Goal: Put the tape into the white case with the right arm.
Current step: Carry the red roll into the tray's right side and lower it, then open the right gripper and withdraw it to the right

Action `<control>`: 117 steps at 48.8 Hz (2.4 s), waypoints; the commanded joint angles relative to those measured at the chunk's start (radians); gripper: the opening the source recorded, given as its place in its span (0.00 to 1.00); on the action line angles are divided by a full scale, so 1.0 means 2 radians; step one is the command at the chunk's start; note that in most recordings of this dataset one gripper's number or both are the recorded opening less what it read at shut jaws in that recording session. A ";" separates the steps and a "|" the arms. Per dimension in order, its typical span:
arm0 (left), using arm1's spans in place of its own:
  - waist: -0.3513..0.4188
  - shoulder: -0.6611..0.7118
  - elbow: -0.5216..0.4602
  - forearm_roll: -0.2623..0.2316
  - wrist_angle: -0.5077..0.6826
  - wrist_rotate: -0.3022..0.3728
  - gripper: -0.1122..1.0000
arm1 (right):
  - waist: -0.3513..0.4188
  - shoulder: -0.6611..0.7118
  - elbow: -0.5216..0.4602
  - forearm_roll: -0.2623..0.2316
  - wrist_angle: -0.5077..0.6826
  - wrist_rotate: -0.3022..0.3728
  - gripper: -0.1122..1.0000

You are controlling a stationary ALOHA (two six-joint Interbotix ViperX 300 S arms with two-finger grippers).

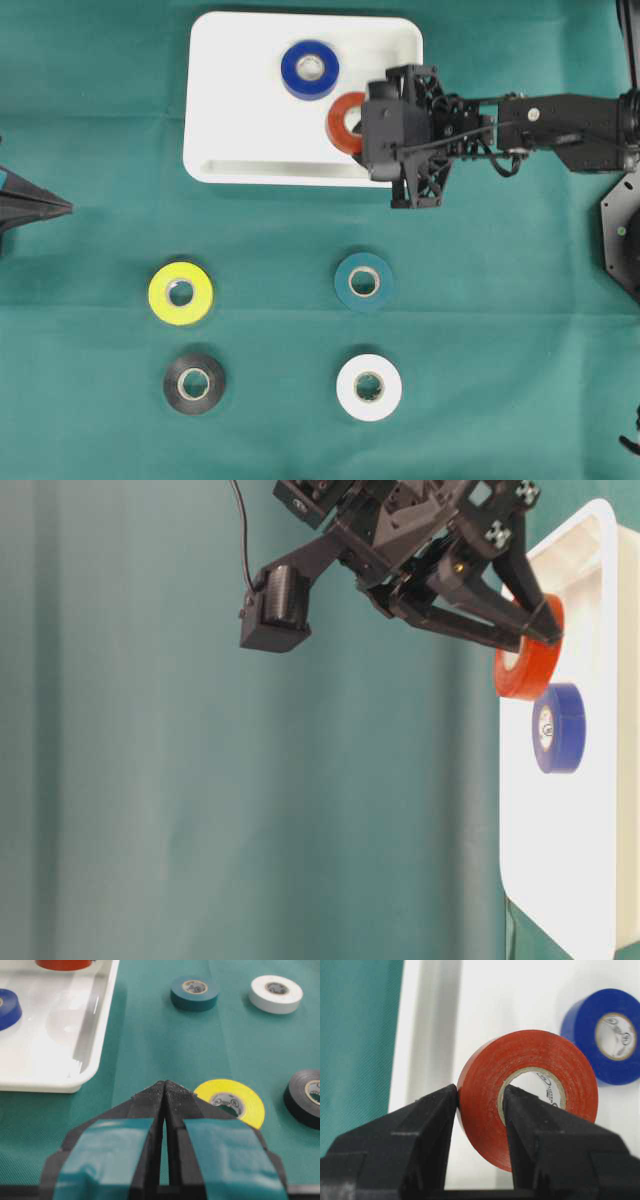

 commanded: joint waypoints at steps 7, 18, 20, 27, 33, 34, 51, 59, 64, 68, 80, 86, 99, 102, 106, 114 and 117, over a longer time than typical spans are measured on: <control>-0.001 0.004 -0.006 -0.001 -0.005 0.000 0.10 | -0.003 -0.009 -0.003 0.001 -0.005 0.011 0.11; -0.001 0.004 -0.006 0.000 -0.005 0.001 0.10 | -0.003 -0.008 0.001 -0.001 0.027 0.010 0.11; -0.001 0.004 -0.006 -0.001 -0.005 0.001 0.10 | -0.003 -0.008 0.001 -0.001 0.029 0.011 0.12; -0.001 0.004 -0.006 -0.001 -0.005 0.001 0.10 | -0.003 -0.008 0.002 -0.003 0.029 0.010 0.35; -0.001 0.004 -0.006 0.000 -0.005 0.001 0.10 | -0.003 -0.008 0.008 -0.005 0.025 0.010 0.65; -0.001 0.004 -0.006 0.000 -0.005 0.001 0.10 | -0.003 -0.008 0.010 -0.005 0.025 0.010 0.65; -0.001 0.004 -0.006 0.000 -0.005 0.000 0.10 | -0.003 -0.031 0.035 -0.006 0.026 0.010 0.62; -0.001 0.004 -0.006 -0.001 -0.005 0.001 0.10 | -0.003 -0.067 0.066 -0.006 0.025 0.010 0.62; -0.001 0.004 -0.006 0.000 -0.005 0.001 0.10 | -0.003 -0.094 0.096 -0.006 0.024 0.010 0.62; -0.001 0.004 -0.006 -0.001 -0.005 0.001 0.10 | -0.003 -0.119 0.123 -0.006 0.021 0.011 0.62; -0.001 0.004 -0.006 -0.001 -0.005 0.001 0.10 | -0.003 -0.192 0.189 -0.005 0.008 0.012 0.62; -0.001 0.004 -0.006 -0.001 -0.005 0.001 0.10 | -0.003 -0.229 0.219 -0.005 0.008 0.012 0.62; -0.001 0.004 -0.006 0.000 -0.005 0.001 0.10 | -0.003 -0.319 0.285 -0.005 -0.001 0.012 0.62; -0.001 0.004 -0.006 -0.001 -0.005 0.001 0.10 | -0.003 -0.333 0.296 -0.005 -0.011 0.012 0.63; -0.001 0.004 -0.006 0.000 -0.005 0.001 0.10 | -0.003 -0.349 0.308 -0.005 -0.018 0.012 0.62; -0.001 0.004 -0.006 -0.001 -0.005 0.001 0.10 | -0.003 -0.376 0.320 -0.005 -0.024 0.012 0.62; -0.001 0.004 -0.006 0.000 -0.005 0.001 0.10 | -0.003 -0.380 0.321 -0.005 -0.024 0.012 0.62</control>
